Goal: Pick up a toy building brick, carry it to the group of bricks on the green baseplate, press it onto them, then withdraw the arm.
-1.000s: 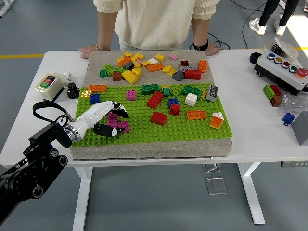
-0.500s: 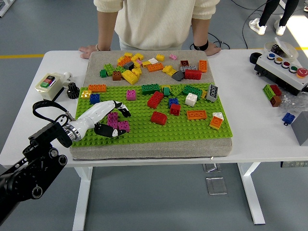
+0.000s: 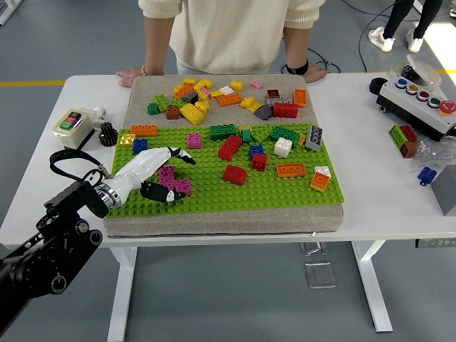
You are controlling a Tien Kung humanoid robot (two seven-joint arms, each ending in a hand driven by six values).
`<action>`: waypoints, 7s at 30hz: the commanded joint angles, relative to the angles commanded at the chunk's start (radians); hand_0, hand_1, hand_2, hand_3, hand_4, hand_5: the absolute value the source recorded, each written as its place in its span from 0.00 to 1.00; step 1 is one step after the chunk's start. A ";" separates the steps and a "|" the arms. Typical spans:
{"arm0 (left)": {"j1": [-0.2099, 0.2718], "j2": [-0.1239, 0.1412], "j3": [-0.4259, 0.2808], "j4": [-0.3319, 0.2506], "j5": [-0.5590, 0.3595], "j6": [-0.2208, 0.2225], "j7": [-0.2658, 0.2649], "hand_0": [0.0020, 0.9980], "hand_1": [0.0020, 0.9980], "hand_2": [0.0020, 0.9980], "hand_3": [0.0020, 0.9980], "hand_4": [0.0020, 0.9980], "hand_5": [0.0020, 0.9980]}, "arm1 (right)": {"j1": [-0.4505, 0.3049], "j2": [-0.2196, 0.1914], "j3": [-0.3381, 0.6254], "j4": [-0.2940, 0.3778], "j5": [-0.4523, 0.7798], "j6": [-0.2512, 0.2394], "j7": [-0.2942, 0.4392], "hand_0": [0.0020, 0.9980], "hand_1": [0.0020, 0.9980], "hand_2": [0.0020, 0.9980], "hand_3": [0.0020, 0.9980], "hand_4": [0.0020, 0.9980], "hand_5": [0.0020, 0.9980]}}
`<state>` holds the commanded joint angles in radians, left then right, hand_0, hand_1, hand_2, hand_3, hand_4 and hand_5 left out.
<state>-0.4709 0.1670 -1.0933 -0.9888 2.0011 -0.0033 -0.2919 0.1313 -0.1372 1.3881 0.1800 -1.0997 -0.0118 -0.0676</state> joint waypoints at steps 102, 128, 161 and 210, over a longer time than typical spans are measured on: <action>-0.038 -0.014 0.031 -0.024 0.068 -0.131 0.076 1.00 1.00 0.97 0.71 1.00 1.00 | 0.004 -0.001 -0.004 0.000 0.002 0.000 0.001 0.75 0.67 0.73 0.66 0.91 0.48; -0.037 -0.003 0.023 -0.003 0.162 -0.114 0.077 1.00 1.00 0.98 0.70 1.00 1.00 | 0.003 -0.003 0.005 0.000 0.005 0.001 0.002 0.75 0.67 0.73 0.66 0.91 0.49; -0.009 0.018 -0.014 -0.056 0.094 -0.065 0.057 1.00 0.96 0.90 0.67 1.00 1.00 | 0.000 0.000 -0.001 0.000 0.013 0.000 0.003 0.75 0.67 0.73 0.66 0.91 0.48; 0.056 0.045 -0.017 -0.070 0.124 -0.079 0.061 1.00 0.95 0.87 0.65 1.00 1.00 | 0.000 -0.003 0.011 0.000 0.013 0.002 0.000 0.75 0.67 0.73 0.66 0.92 0.48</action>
<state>-0.4151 0.2124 -1.1106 -1.0586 2.1247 -0.0823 -0.2313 0.1312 -0.1402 1.3993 0.1800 -1.0867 -0.0101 -0.0672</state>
